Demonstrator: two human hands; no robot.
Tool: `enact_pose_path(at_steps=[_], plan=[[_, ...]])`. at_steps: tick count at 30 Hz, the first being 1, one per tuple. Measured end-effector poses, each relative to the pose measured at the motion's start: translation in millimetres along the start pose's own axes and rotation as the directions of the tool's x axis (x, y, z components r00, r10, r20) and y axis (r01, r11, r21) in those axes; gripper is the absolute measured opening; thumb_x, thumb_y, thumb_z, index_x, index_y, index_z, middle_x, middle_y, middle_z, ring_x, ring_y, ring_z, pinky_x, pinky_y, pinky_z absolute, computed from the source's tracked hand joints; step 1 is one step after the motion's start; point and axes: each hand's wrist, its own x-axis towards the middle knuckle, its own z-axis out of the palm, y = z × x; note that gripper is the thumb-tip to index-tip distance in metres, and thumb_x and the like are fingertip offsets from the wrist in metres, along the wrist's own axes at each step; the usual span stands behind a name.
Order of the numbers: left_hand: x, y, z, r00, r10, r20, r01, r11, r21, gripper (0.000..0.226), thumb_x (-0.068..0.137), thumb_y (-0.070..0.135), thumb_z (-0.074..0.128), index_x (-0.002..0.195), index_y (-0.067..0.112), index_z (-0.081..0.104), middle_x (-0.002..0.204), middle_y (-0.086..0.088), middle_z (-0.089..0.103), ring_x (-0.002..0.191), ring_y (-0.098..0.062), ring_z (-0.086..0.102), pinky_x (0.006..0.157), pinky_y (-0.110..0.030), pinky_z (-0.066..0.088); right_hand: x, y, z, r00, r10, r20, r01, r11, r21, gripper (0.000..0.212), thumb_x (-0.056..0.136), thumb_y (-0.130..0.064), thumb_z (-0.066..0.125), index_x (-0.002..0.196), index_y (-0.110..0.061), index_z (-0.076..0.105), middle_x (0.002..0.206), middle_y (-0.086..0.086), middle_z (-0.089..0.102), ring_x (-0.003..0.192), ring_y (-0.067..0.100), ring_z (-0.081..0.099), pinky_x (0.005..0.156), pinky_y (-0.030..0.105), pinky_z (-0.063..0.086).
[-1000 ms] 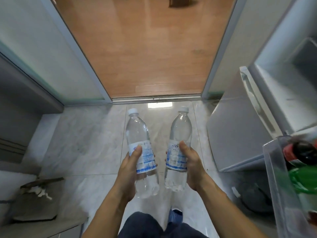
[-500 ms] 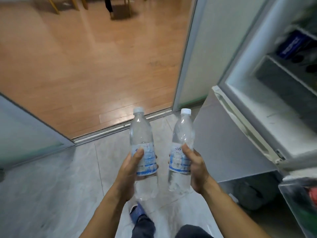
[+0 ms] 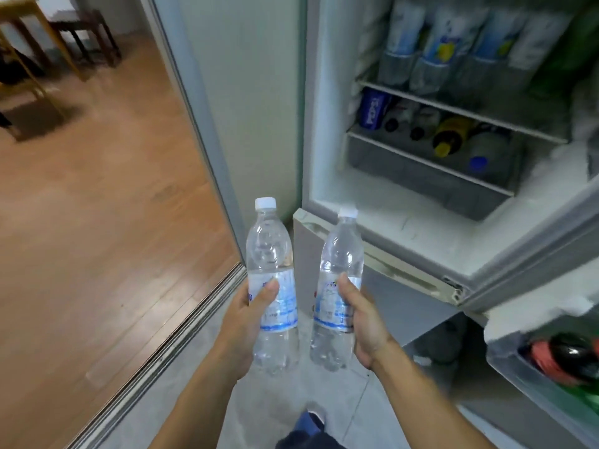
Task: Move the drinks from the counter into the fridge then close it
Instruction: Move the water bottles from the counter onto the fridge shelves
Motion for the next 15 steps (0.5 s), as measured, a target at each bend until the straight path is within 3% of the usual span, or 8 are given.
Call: enact_pose_path(at_steps=[2,5,7,9,12,15], plan=[[28,18,17,1.0,-0.013,0.017,0.013,1.0,0.027,0.061,0.066,0.052,0.081,0.116,0.019,0.066,0.101,-0.013,0.075,0.089,-0.031,0.073,0.072,-0.041,0.058,18,-21,-7,0.998,-0.015,-0.061,0.015,1.0,0.014,0.064,0.074,-0.056,0.067,0.119,-0.01,0.067,0.106,0.014,0.076,0.095,0.029,0.073,0.088,0.043,0.059],[66,43,47,0.997,-0.022,0.074,0.019,0.999,0.049,0.061,0.062,0.054,0.073,0.113,0.022,0.068,0.102,-0.01,0.075,0.088,-0.028,0.074,0.064,-0.035,0.058,38,-57,-21,0.985,-0.081,-0.154,0.087,0.996,0.031,0.055,0.074,-0.054,0.068,0.111,-0.014,0.07,0.098,0.011,0.078,0.084,0.025,0.075,0.068,0.031,0.06],[88,57,68,0.99,-0.022,0.141,0.014,0.998,0.06,0.059,0.062,0.054,0.072,0.112,0.024,0.069,0.102,-0.009,0.075,0.087,-0.025,0.073,0.067,-0.036,0.057,47,-80,-32,0.963,-0.134,-0.233,0.15,0.987,0.053,0.053,0.073,-0.053,0.076,0.108,-0.015,0.07,0.094,0.011,0.078,0.078,0.023,0.075,0.06,0.025,0.057],[105,70,90,0.978,-0.024,0.208,0.011,0.998,0.063,0.06,0.061,0.054,0.073,0.113,0.023,0.068,0.099,-0.007,0.075,0.085,-0.024,0.071,0.069,-0.036,0.056,53,-102,-41,0.937,-0.166,-0.308,0.199,0.977,0.078,0.054,0.074,-0.054,0.071,0.113,-0.015,0.068,0.096,0.012,0.077,0.082,0.027,0.075,0.067,0.032,0.06],[130,90,125,0.953,-0.035,0.301,0.024,0.999,0.041,0.057,0.063,0.048,0.075,0.112,0.021,0.069,0.094,-0.008,0.074,0.079,-0.025,0.071,0.065,-0.037,0.056,62,-131,-53,0.889,-0.207,-0.408,0.279,0.952,0.124,0.051,0.073,-0.043,0.077,0.114,-0.014,0.067,0.098,0.014,0.076,0.09,0.036,0.071,0.091,0.056,0.056],[155,112,163,0.901,-0.039,0.433,0.015,0.998,0.058,0.04,0.069,0.043,0.08,0.106,0.029,0.072,0.097,-0.009,0.075,0.08,-0.029,0.073,0.063,-0.041,0.057,71,-160,-66,0.832,-0.254,-0.493,0.357,0.926,0.125,0.046,0.072,-0.041,0.073,0.111,-0.019,0.068,0.102,0.014,0.076,0.099,0.041,0.07,0.093,0.059,0.054]])
